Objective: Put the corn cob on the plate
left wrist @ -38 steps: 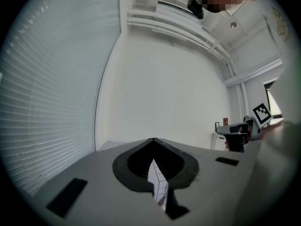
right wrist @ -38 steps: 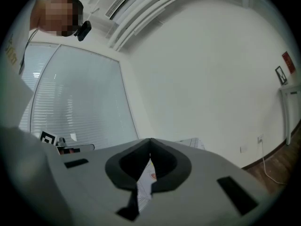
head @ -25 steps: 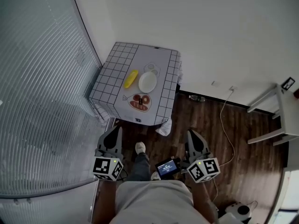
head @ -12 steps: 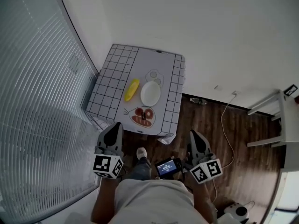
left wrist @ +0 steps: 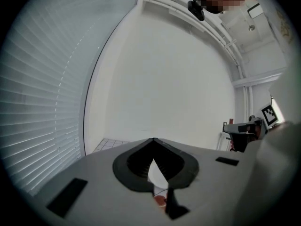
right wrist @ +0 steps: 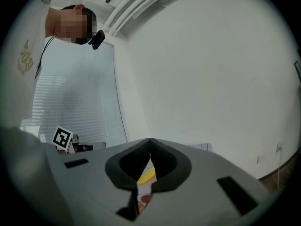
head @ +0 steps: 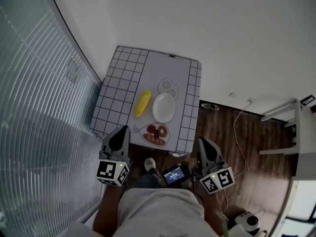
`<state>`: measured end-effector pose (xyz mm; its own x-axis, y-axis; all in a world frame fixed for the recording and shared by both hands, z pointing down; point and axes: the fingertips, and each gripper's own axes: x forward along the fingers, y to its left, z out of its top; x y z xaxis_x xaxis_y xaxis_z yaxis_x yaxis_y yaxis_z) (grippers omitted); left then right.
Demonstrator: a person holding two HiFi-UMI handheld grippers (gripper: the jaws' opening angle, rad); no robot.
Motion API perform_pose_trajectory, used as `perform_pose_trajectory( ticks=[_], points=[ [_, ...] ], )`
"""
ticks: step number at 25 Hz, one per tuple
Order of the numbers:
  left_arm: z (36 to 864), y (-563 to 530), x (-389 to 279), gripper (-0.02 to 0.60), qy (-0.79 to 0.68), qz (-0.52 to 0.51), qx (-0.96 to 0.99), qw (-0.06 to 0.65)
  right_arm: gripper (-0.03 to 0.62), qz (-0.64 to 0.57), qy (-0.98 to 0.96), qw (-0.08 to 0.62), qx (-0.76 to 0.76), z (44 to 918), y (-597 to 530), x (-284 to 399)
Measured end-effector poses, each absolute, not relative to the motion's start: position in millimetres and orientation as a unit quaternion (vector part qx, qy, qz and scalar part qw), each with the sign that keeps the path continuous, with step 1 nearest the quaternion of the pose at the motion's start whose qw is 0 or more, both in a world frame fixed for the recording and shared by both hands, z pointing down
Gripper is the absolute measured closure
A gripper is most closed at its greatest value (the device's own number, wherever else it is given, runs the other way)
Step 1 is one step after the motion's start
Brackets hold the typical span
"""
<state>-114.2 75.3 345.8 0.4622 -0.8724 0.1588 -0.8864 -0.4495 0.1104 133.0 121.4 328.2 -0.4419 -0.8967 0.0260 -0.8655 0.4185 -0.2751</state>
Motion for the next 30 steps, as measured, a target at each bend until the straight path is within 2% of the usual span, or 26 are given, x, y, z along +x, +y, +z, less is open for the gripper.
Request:
perform_pose_trajectory(
  ticks=[9, 14, 30],
  points=[
    [362.8, 50.0, -96.1, 0.574, -0.488, 0.056, 0.866, 0.091, 0.586, -0.116, 0.84, 0.027, -0.529, 339.1, 93.3, 120.8],
    [359.1, 31.1, -95.6, 0.574, -0.505, 0.052, 0.858, 0.081, 0.586, -0.072, 0.84, -0.017, -0.538, 340.6, 65.8, 117.6],
    [411.0, -29.3, -111.5, 0.574, -0.579, 0.148, 0.797, 0.089, 0.586, -0.018, 0.907, -0.095, -0.409, 367.2, -26.4, 76.4]
  ],
)
